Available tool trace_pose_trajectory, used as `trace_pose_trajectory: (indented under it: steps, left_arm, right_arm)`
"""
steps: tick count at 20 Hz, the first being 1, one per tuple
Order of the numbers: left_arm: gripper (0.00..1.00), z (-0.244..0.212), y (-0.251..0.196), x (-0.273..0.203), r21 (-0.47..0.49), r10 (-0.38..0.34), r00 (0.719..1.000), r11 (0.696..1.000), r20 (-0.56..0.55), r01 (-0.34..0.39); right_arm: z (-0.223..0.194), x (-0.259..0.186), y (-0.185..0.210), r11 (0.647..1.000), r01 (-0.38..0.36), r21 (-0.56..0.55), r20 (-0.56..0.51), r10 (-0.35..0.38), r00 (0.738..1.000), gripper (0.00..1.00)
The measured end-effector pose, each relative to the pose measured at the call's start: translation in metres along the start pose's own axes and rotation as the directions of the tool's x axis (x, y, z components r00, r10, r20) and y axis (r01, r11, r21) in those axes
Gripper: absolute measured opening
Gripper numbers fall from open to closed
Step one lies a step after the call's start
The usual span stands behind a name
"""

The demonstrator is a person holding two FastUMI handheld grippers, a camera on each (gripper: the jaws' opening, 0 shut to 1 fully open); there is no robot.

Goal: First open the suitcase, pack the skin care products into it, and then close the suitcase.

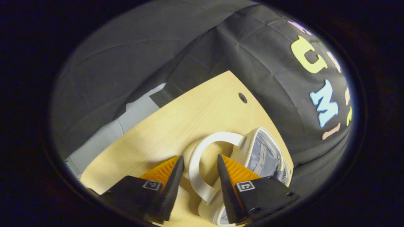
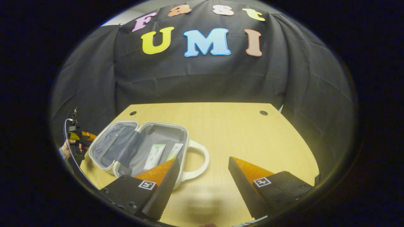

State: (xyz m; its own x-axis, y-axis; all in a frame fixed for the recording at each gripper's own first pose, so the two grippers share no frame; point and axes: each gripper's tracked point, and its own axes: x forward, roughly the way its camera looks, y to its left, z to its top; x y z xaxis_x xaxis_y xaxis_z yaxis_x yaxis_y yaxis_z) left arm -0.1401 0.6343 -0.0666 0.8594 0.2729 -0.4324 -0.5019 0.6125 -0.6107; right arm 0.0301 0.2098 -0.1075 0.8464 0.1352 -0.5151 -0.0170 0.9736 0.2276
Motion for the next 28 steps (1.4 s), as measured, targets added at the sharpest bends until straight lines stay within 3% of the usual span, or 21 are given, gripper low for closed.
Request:
trace_pose_trajectory:
  steps: [1, 2, 3, 6, 7, 10, 14, 18, 20, 23, 26, 27, 28]
  left_arm:
    - [0.67, 0.001, 0.002, 0.001, 0.005, 0.015, 1.000, 1.000, -0.001, -0.015]
    - [0.55, -0.001, 0.007, 0.004, 0.013, 0.033, 0.999, 0.999, -0.004, -0.033]
    - [0.48, 0.001, 0.012, 0.005, 0.008, 0.052, 0.999, 0.999, 0.007, -0.052]
    - [0.23, 0.006, 0.015, 0.000, -0.018, 0.033, 0.999, 0.999, 0.015, -0.032]
    - [0.23, 0.009, 0.009, 0.006, -0.047, 0.018, 1.000, 0.999, 0.019, -0.017]
    - [0.10, 0.012, 0.003, -0.004, -0.034, 0.004, 0.999, 0.999, 0.040, -0.002]
    - [0.10, 0.024, -0.025, -0.037, 0.023, -0.027, 0.997, 0.999, 0.071, 0.025]
    - [0.10, 0.045, -0.080, -0.089, 0.079, -0.096, 0.986, 0.993, 0.136, 0.086]
    - [0.14, 0.049, -0.115, -0.115, 0.113, -0.137, 0.977, 0.986, 0.161, 0.120]
    - [0.09, 0.046, -0.179, -0.147, 0.188, -0.201, 0.962, 0.968, 0.183, 0.166]
    - [0.09, 0.028, -0.248, -0.176, 0.267, -0.258, 0.948, 0.942, 0.187, 0.204]
    - [0.13, 0.017, -0.272, -0.185, 0.298, -0.281, 0.942, 0.929, 0.186, 0.218]
    - [0.09, 0.005, -0.293, -0.195, 0.326, -0.299, 0.936, 0.917, 0.185, 0.229]
  right_arm:
    - [-0.001, 0.000, -0.001, 1.000, 0.000, 0.005, -0.002, 0.000, 1.000, 0.95]
    - [-0.003, -0.001, -0.001, 1.000, 0.000, 0.010, -0.006, 0.000, 1.000, 0.95]
    - [-0.005, -0.001, -0.002, 1.000, -0.002, 0.013, -0.008, 0.002, 1.000, 0.95]
    - [-0.010, -0.002, -0.003, 1.000, -0.005, 0.023, -0.016, 0.005, 1.000, 0.96]
    - [-0.011, -0.002, -0.004, 1.000, -0.007, 0.026, -0.019, 0.008, 1.000, 0.96]
    - [-0.009, -0.007, -0.008, 0.999, -0.013, 0.030, -0.016, 0.013, 1.000, 0.96]
    - [-0.001, -0.015, -0.016, 0.999, -0.017, 0.034, 0.006, 0.017, 1.000, 0.95]
    - [0.007, -0.020, -0.024, 0.999, -0.033, 0.039, 0.034, 0.032, 0.999, 0.95]
    - [0.010, -0.020, -0.031, 0.998, -0.040, 0.039, 0.045, 0.038, 0.998, 0.95]
    - [0.014, -0.020, -0.043, 0.997, -0.057, 0.054, 0.062, 0.054, 0.997, 0.96]
    - [0.019, -0.020, -0.056, 0.995, -0.073, 0.074, 0.075, 0.067, 0.995, 0.95]
    - [0.021, -0.020, -0.060, 0.994, -0.080, 0.080, 0.081, 0.073, 0.994, 0.95]
    - [0.023, -0.021, -0.065, 0.993, -0.085, 0.083, 0.087, 0.078, 0.993, 0.95]
